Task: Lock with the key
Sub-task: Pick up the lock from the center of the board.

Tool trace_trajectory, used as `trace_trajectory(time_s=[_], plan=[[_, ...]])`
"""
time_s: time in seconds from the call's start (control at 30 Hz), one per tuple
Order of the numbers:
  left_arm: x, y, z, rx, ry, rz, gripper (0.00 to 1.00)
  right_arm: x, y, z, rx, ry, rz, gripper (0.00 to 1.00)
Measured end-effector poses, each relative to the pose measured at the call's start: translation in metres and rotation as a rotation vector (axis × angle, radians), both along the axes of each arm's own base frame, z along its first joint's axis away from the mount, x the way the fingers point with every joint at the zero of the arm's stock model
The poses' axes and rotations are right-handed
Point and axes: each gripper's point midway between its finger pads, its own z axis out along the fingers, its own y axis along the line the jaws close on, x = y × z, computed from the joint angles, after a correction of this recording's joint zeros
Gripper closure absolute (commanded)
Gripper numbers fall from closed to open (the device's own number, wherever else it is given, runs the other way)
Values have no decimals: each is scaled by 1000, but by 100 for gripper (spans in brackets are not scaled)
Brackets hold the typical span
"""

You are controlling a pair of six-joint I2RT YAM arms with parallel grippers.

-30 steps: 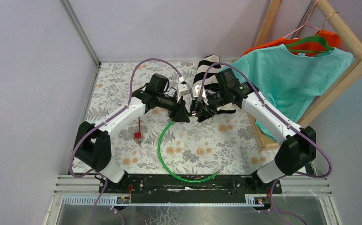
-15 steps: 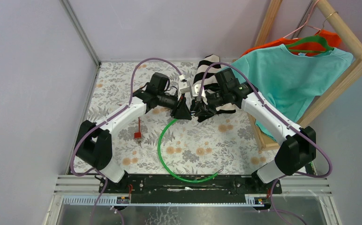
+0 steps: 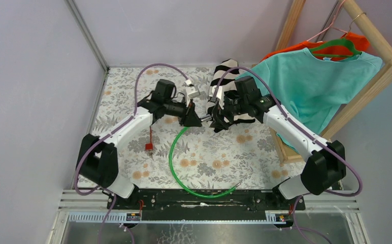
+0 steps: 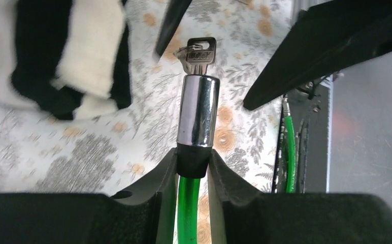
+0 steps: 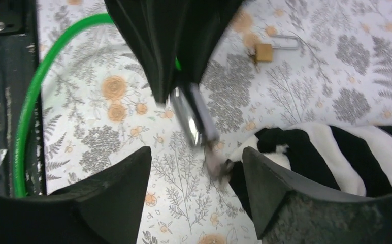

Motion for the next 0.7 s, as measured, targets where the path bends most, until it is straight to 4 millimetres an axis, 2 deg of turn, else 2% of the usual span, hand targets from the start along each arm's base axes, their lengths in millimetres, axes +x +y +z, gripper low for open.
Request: trace_trajectory(time_s=[0.1, 0.23, 0.37, 0.5, 0.57, 0.7], plan=[[16, 22, 3, 5, -11, 132, 100, 7, -13, -3, -13, 4, -122, 24], [48, 51, 18, -15, -49, 346, 100, 23, -27, -2, -21, 15, -280, 25], [71, 61, 28, -32, -52, 479, 100, 34, -37, -5, -36, 47, -397, 24], [77, 68, 28, -36, -33, 570, 100, 34, -43, -14, -50, 94, -465, 24], [72, 74, 25, -41, -23, 618, 100, 32, -47, -26, -64, 130, -499, 24], [62, 81, 13, -51, 32, 686, 100, 16, -63, -74, -107, 211, -597, 25]])
